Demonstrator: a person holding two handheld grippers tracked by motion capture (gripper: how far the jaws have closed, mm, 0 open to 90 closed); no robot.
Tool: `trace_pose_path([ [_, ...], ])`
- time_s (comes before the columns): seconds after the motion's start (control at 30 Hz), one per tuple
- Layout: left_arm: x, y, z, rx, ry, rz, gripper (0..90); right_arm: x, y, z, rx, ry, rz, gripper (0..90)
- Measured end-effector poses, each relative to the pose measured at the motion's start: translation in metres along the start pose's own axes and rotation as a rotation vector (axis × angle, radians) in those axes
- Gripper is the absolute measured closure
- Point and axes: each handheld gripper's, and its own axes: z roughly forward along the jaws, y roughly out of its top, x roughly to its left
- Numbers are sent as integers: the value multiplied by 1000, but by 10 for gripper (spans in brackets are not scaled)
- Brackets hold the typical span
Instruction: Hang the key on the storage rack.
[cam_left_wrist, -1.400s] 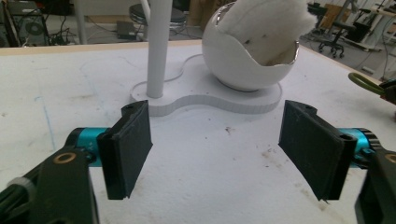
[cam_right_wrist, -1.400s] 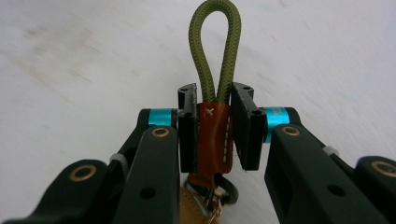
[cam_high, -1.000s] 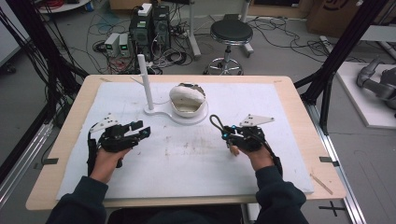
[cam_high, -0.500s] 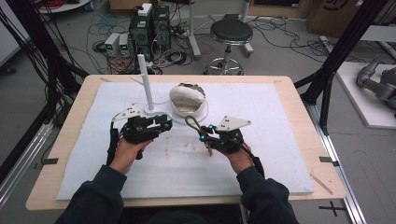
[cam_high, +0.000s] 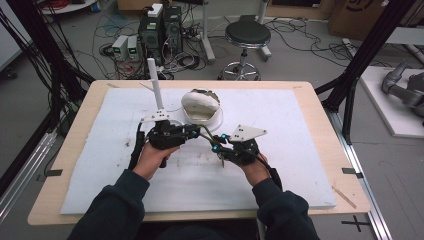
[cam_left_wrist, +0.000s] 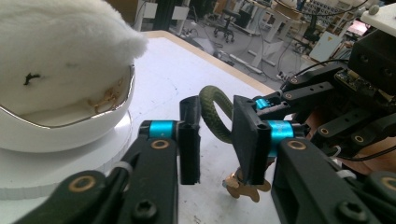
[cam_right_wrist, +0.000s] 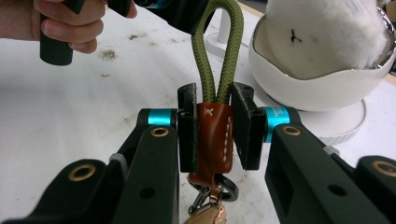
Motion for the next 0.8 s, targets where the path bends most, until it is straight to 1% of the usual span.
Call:
trace_pose_path([
  [0.03, -1, 0, 0, -5, 4, 15, 819, 0, 0, 0, 3, 2, 5, 739],
  [0.1, -1, 1, -1, -1, 3, 15, 823, -1, 0, 1, 2, 6, 3, 737],
  [0.13, -2, 2, -3, -3, 6, 23, 827, -1, -1, 1, -1, 12, 12, 702],
  [0.17, -2, 3, -6, -5, 18, 32, 828, -1, -1, 1, -4, 8, 15, 699],
  [0.2, -2, 3, -6, -5, 18, 32, 829, -2, -1, 0, -3, -2, 16, 660],
  [0.23, -2, 4, -9, -16, 20, 37, 829, -4, -1, -2, -4, -10, 21, 624],
  [0.27, -1, 7, -18, -27, 28, 46, 830, -6, -2, -4, -5, -19, 35, 605],
  [0.33, 2, 10, -30, -31, 39, 64, 830, -12, -5, -9, -9, -44, 60, 563],
  [0.37, 2, 10, -30, -31, 39, 64, 830, -12, -5, -9, -9, -44, 60, 563],
  [0.4, 4, 12, -38, -37, 46, 71, 830, -15, -7, -12, -9, -56, 70, 538],
  [0.43, 6, 13, -44, -42, 52, 72, 830, -23, -10, -19, -13, -86, 85, 502],
  [0.47, 9, 16, -51, -51, 62, 73, 830, -27, -12, -22, -12, -101, 92, 492],
  [0.5, 12, 19, -59, -57, 72, 76, 830, -31, -14, -25, -11, -114, 100, 466],
  [0.53, 14, 22, -66, -68, 83, 75, 830, -31, -14, -25, -11, -114, 100, 466],
  [0.57, 18, 26, -75, -73, 95, 74, 830, -40, -18, -32, -12, -154, 115, 409],
  [0.6, 20, 28, -79, -78, 102, 73, 830, -40, -18, -32, -12, -154, 115, 409],
  [0.63, 22, 33, -87, -81, 116, 78, 830, -47, -21, -38, -14, -188, 122, 366],
  [0.67, 26, 40, -97, -90, 131, 85, 830, -49, -22, -41, -13, -202, 127, 353],
  [0.7, 28, 44, -102, -90, 137, 91, 830, -52, -23, -44, -16, -216, 133, 340],
  [0.73, 28, 44, -102, -90, 137, 91, 830, -55, -25, -47, -16, -227, 141, 335],
  [0.77, 30, 48, -106, -92, 143, 97, 830, -55, -25, -47, -16, -227, 141, 335],
  [0.8, 32, 52, -110, -94, 149, 100, 830, -58, -26, -50, -19, -237, 148, 335],
])
